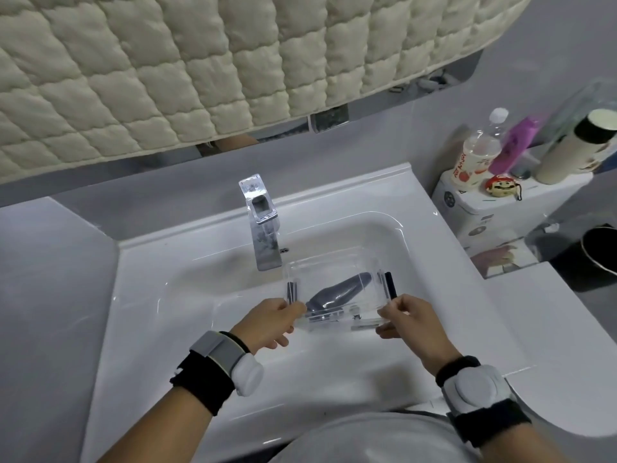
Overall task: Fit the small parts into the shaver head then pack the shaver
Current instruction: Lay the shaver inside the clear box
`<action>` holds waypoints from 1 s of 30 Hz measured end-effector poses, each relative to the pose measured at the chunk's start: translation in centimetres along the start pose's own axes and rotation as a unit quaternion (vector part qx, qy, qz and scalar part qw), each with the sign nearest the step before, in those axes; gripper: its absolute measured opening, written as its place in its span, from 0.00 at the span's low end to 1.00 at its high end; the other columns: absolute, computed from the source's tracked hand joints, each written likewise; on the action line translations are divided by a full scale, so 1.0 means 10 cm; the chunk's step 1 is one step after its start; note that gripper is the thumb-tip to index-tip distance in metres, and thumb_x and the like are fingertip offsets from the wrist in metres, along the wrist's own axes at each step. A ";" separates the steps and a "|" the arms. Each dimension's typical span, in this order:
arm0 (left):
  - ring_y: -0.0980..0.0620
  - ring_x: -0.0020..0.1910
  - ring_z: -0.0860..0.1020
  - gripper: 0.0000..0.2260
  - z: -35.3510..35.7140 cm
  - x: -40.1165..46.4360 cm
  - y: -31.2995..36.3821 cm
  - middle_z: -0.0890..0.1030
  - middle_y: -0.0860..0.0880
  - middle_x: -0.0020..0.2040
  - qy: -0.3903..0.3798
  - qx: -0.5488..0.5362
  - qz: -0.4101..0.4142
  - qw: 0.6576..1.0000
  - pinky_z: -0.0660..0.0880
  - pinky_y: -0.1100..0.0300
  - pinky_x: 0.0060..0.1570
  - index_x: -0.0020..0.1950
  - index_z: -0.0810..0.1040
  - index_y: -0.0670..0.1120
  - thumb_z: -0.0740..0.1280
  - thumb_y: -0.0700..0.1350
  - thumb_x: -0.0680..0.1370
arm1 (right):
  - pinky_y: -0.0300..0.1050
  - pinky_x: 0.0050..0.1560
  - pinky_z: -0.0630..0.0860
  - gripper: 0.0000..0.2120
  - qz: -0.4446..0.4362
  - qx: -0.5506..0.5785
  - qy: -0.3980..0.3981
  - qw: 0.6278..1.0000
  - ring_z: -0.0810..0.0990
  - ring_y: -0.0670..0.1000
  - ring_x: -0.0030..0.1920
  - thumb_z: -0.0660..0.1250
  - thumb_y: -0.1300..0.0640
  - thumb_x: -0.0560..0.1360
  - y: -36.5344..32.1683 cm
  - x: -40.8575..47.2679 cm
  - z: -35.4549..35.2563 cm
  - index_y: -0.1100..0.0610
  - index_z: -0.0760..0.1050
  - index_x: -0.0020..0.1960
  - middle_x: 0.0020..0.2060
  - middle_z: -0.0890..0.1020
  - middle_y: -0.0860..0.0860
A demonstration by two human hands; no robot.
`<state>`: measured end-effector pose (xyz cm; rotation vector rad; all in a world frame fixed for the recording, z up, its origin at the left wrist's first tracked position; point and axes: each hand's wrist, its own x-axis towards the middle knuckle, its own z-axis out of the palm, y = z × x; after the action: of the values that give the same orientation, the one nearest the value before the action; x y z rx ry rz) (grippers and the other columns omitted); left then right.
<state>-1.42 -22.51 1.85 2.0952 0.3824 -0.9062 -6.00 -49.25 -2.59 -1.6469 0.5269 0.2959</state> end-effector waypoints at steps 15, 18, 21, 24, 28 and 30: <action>0.44 0.51 0.80 0.16 0.24 -0.01 0.26 0.77 0.42 0.56 -0.020 -0.337 0.036 0.940 0.82 0.47 0.46 0.59 0.71 0.47 0.68 0.36 0.74 | 0.52 0.48 0.85 0.11 -0.025 0.011 -0.033 0.999 0.88 0.59 0.40 0.72 0.60 0.77 -0.19 -0.05 -0.20 0.66 0.73 0.42 0.39 0.84 0.57; 0.42 0.52 0.81 0.17 0.24 0.00 0.26 0.77 0.41 0.56 -0.023 -0.337 0.040 0.940 0.82 0.48 0.45 0.60 0.71 0.48 0.68 0.37 0.74 | 0.50 0.49 0.84 0.12 -0.027 0.001 -0.064 0.998 0.88 0.57 0.42 0.71 0.58 0.77 -0.19 -0.07 -0.27 0.66 0.74 0.44 0.39 0.85 0.59; 0.41 0.55 0.80 0.18 0.25 0.01 0.27 0.77 0.39 0.59 -0.030 -0.331 0.040 0.942 0.82 0.50 0.43 0.61 0.71 0.48 0.68 0.37 0.74 | 0.52 0.49 0.84 0.08 -0.027 0.018 -0.068 0.997 0.87 0.58 0.42 0.68 0.59 0.77 -0.18 -0.08 -0.31 0.61 0.74 0.41 0.38 0.82 0.57; 0.39 0.56 0.80 0.18 0.28 0.01 0.28 0.76 0.38 0.60 -0.039 -0.320 0.041 0.946 0.82 0.50 0.43 0.60 0.71 0.49 0.70 0.38 0.73 | 0.53 0.44 0.84 0.15 -0.023 0.059 -0.035 0.997 0.85 0.59 0.39 0.68 0.48 0.76 -0.19 -0.10 -0.30 0.59 0.72 0.40 0.35 0.77 0.53; 0.40 0.55 0.80 0.18 0.30 0.03 0.27 0.76 0.38 0.60 -0.040 -0.324 0.040 0.944 0.82 0.49 0.43 0.59 0.72 0.48 0.71 0.39 0.73 | 0.55 0.46 0.84 0.18 -0.035 0.018 -0.023 0.999 0.87 0.58 0.39 0.68 0.45 0.77 -0.18 -0.12 -0.30 0.59 0.73 0.40 0.30 0.82 0.48; 0.42 0.52 0.81 0.15 0.31 0.05 0.27 0.77 0.39 0.59 -0.029 -0.329 0.037 0.943 0.82 0.48 0.43 0.58 0.73 0.48 0.70 0.41 0.74 | 0.55 0.48 0.84 0.16 -0.034 0.014 -0.027 0.999 0.87 0.58 0.40 0.68 0.46 0.73 -0.19 -0.13 -0.31 0.60 0.75 0.42 0.32 0.84 0.49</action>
<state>-1.05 -26.59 1.69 1.4538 0.4918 -0.6720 -6.53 -51.98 0.12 -1.6226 0.4306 0.2809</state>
